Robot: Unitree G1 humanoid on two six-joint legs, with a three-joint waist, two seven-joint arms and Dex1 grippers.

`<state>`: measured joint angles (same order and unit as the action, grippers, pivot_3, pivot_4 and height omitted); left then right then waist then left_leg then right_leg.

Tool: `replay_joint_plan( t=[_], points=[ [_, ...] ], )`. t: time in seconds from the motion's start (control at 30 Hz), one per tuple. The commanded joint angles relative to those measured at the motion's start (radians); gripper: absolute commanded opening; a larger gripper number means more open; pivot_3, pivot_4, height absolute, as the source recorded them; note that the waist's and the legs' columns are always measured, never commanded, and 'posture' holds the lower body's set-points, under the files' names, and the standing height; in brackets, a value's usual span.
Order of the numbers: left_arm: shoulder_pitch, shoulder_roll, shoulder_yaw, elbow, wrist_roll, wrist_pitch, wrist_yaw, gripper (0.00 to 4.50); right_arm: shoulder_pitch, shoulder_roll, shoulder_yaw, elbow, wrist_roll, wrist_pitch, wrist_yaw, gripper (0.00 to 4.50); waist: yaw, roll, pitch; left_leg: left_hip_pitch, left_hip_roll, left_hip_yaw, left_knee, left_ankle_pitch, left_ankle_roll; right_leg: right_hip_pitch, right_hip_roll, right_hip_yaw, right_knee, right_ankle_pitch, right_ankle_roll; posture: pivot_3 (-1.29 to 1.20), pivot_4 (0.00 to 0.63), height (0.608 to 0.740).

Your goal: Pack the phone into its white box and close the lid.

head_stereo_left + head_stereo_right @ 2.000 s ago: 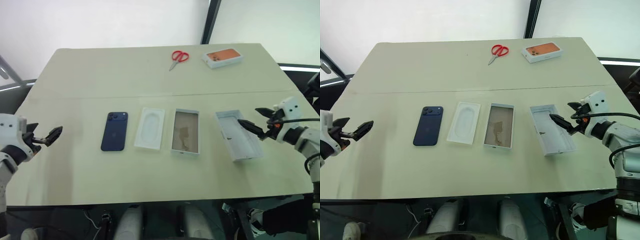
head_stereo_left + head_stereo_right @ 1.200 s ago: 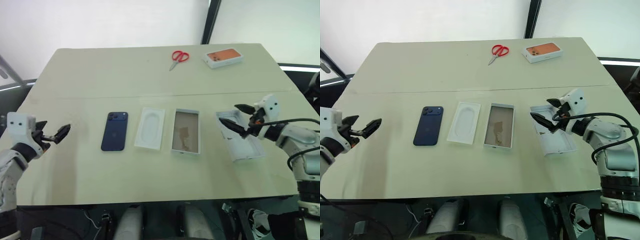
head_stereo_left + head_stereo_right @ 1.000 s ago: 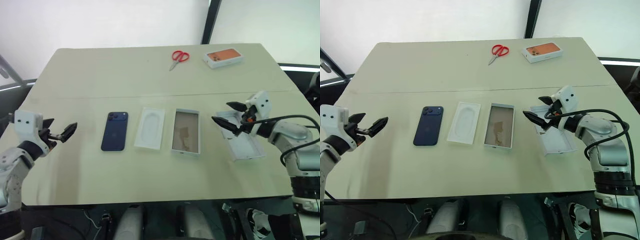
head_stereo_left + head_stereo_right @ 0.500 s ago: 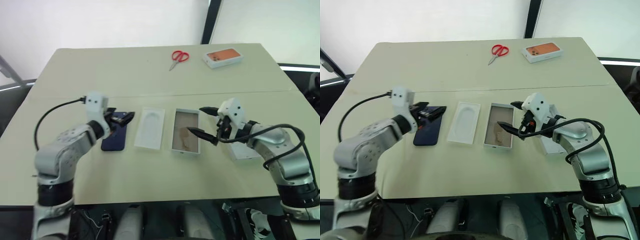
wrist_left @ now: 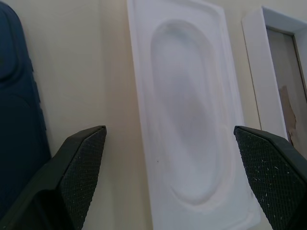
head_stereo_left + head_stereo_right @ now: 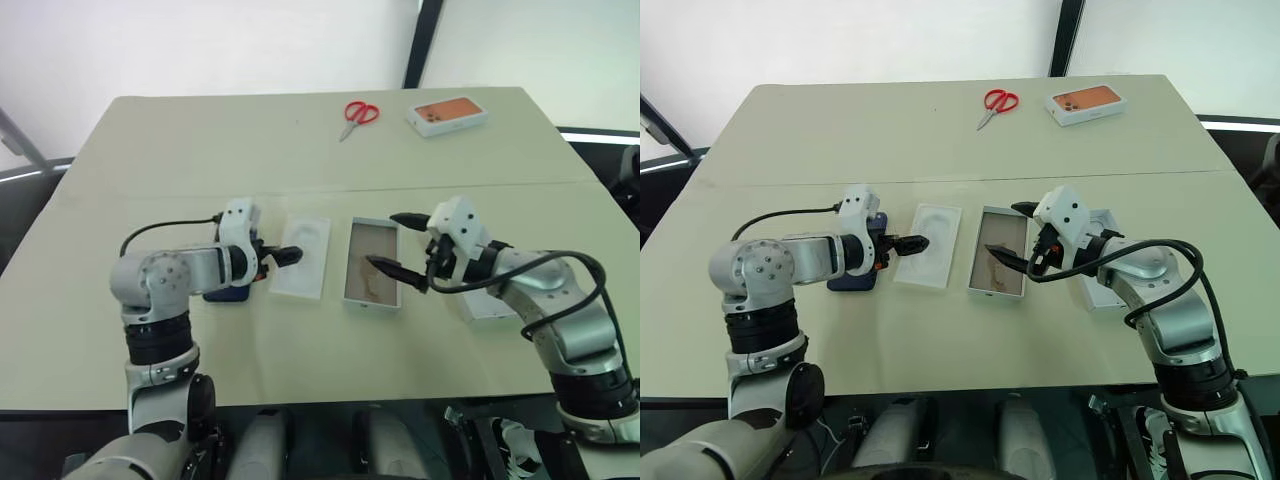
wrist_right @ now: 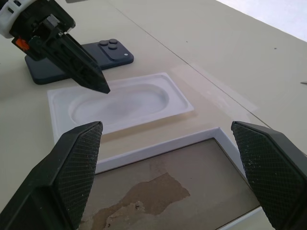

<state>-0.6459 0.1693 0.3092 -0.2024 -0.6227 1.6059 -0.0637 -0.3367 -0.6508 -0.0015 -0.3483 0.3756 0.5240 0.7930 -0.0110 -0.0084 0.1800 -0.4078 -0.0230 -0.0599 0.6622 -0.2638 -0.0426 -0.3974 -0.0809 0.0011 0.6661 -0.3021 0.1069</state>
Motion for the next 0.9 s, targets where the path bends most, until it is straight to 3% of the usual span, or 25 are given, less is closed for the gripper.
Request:
replay_joint_plan(
  t=[0.03,0.1,0.2,0.4,0.6,0.8,0.9],
  points=[
    [-0.018,-0.004,0.020,0.002,-0.043,0.009,0.001,4.47,-0.008,0.004,-0.002,-0.023,0.007,-0.017,0.003,4.50,0.000,0.000,0.000,0.000,0.000,0.000,0.000,0.000,0.000,0.000,0.000,0.000,0.000,0.000,0.000,0.00,0.150,0.740],
    [-0.017,-0.003,0.027,0.017,-0.044,0.009,0.013,4.24,-0.009,0.004,-0.001,-0.022,0.007,-0.017,0.004,4.50,0.000,0.000,0.000,0.000,0.000,0.000,0.000,0.000,0.000,0.000,0.000,0.000,0.000,0.000,0.000,0.00,0.150,0.740],
    [-0.016,-0.003,0.047,0.032,-0.050,0.009,0.028,3.17,-0.006,0.002,0.002,-0.025,0.007,-0.016,0.006,4.50,0.000,0.000,0.000,0.000,0.000,0.000,0.000,0.000,0.000,0.000,0.000,0.000,0.000,0.000,0.000,0.00,0.150,0.740],
    [-0.020,-0.005,0.068,0.041,-0.057,0.009,0.045,0.13,-0.002,-0.003,0.005,-0.032,0.007,-0.014,0.011,4.50,0.000,0.000,0.000,0.000,0.000,0.000,0.000,0.000,0.000,0.000,0.000,0.000,0.000,0.000,0.000,0.00,0.150,0.740],
    [-0.031,-0.007,0.124,0.044,-0.068,0.009,0.050,0.06,-0.003,-0.006,0.005,-0.040,0.010,-0.010,0.015,4.50,0.000,0.000,0.000,0.000,0.000,0.000,0.000,0.000,0.000,0.000,0.000,0.000,0.000,0.000,0.000,0.00,0.150,0.740],
    [-0.121,-0.011,0.381,0.113,-0.111,0.009,0.074,0.06,0.003,-0.058,0.040,-0.077,0.000,-0.005,0.075,4.50,0.000,0.000,0.000,0.000,0.000,0.000,0.000,0.000,0.000,0.000,0.000,0.000,0.000,0.000,0.000,0.00,0.150,0.740],
    [-0.133,-0.002,0.409,0.129,-0.135,0.009,0.081,0.06,0.043,-0.122,0.122,-0.115,-0.044,-0.037,0.144,4.50,0.000,-0.001,0.000,0.000,-0.001,0.000,0.000,0.000,0.000,0.000,0.000,0.000,-0.001,0.000,0.000,0.00,0.150,0.740]
  ],
)
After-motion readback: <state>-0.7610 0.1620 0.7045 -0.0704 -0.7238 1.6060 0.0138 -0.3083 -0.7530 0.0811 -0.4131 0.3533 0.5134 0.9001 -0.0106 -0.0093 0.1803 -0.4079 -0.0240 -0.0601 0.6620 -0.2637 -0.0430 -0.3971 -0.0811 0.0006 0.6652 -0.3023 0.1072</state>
